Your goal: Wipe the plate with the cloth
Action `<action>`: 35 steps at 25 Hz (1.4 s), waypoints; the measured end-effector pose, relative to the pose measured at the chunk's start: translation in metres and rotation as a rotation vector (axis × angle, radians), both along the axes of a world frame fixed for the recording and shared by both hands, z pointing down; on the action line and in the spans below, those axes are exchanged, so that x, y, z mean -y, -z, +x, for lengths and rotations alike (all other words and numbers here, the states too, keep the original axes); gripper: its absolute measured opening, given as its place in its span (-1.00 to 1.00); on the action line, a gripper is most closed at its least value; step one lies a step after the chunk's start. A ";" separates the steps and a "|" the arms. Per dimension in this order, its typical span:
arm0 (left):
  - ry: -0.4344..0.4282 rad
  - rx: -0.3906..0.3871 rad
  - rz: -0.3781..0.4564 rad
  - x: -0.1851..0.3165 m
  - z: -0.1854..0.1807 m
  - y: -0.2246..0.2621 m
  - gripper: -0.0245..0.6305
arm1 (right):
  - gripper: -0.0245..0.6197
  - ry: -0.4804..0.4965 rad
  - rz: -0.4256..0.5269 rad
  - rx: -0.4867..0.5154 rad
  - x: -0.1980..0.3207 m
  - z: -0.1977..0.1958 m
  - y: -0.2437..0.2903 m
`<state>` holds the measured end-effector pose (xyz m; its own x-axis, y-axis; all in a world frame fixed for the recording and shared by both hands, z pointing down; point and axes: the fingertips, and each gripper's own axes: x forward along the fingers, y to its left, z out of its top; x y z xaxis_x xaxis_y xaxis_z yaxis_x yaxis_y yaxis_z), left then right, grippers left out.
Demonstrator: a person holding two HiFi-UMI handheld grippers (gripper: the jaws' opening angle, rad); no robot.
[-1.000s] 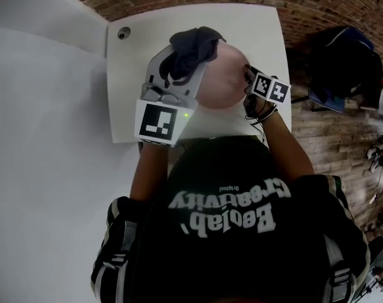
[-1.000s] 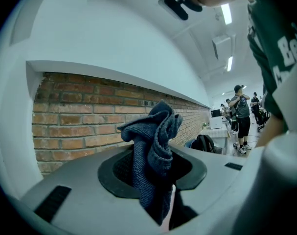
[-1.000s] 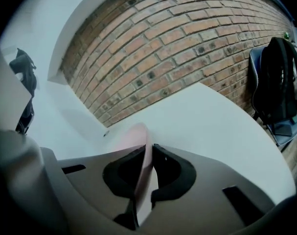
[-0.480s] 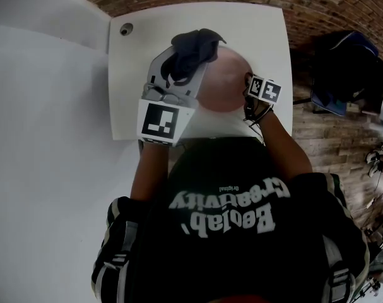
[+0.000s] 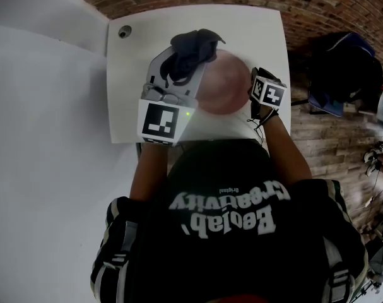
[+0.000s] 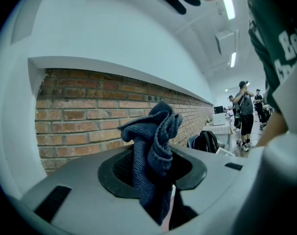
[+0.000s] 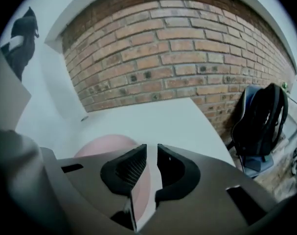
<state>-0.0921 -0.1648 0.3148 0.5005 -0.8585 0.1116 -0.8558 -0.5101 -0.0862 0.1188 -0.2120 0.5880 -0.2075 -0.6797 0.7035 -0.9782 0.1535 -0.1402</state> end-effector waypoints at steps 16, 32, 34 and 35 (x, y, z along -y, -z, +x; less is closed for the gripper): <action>-0.072 -0.004 0.048 0.002 0.005 0.014 -0.52 | -0.75 0.448 0.922 -0.112 -0.034 -0.100 0.286; -0.125 -0.008 0.063 -0.001 0.025 0.012 -0.52 | -0.88 0.495 1.004 -0.138 -0.070 -0.117 0.298; -0.124 0.000 0.068 -0.002 0.030 0.011 -0.52 | -0.91 0.511 0.994 -0.113 -0.073 -0.117 0.296; -0.121 0.003 0.071 -0.003 0.031 0.011 -0.52 | -0.93 0.528 0.980 -0.097 -0.074 -0.118 0.294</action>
